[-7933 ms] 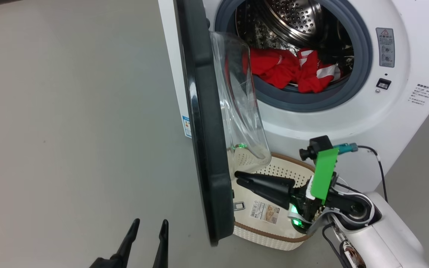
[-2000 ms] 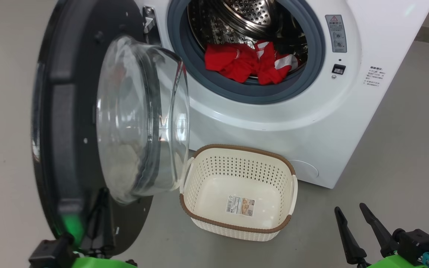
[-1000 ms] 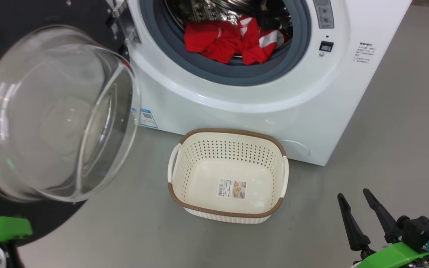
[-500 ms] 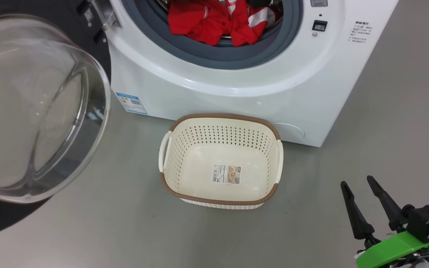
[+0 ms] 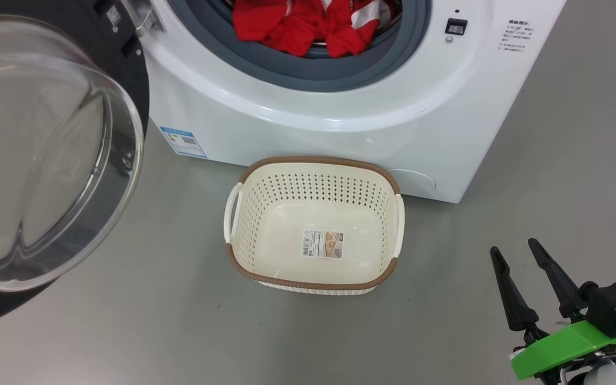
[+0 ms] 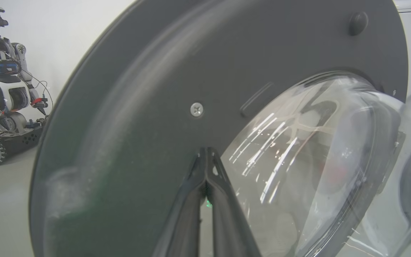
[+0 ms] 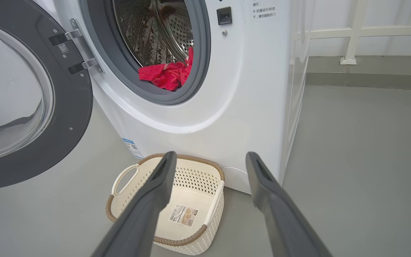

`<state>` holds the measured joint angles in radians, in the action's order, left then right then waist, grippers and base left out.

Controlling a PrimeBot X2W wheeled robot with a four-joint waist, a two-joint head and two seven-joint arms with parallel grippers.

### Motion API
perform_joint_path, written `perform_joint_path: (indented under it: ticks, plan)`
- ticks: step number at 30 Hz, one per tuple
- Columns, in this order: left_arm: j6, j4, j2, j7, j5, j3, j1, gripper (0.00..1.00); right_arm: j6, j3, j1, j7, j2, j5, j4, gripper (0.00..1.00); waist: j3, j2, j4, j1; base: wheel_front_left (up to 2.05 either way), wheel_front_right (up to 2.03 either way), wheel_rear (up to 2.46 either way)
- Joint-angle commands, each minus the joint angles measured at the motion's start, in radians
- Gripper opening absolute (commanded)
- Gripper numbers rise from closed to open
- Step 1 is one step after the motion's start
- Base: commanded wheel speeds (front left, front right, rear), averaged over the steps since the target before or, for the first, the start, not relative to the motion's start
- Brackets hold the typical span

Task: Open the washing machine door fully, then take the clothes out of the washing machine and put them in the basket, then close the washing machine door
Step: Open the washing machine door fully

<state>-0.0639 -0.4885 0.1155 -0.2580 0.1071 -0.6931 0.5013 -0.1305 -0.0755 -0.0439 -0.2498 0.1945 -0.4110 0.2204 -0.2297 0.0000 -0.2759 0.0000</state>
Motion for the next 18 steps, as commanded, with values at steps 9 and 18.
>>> perform_joint_path:
  ticks: [9, 18]
  plan:
    - [-0.030, 0.034, 0.021, -0.004, -0.030, -0.034, -0.025, 0.00, 0.000, -0.022, -0.014, -0.012, -0.001, 0.010, -0.014, 1.00, 0.039, 0.0000, 0.000, 0.0000, 0.00, 0.00, 0.00]
    - [-0.058, 0.073, -0.023, -0.004, -0.036, 0.012, -0.112, 0.00, 0.000, -0.018, 0.007, -0.012, -0.018, 0.013, -0.006, 1.00, 0.094, 0.0000, -0.005, 0.0000, 0.00, 0.00, 0.00]
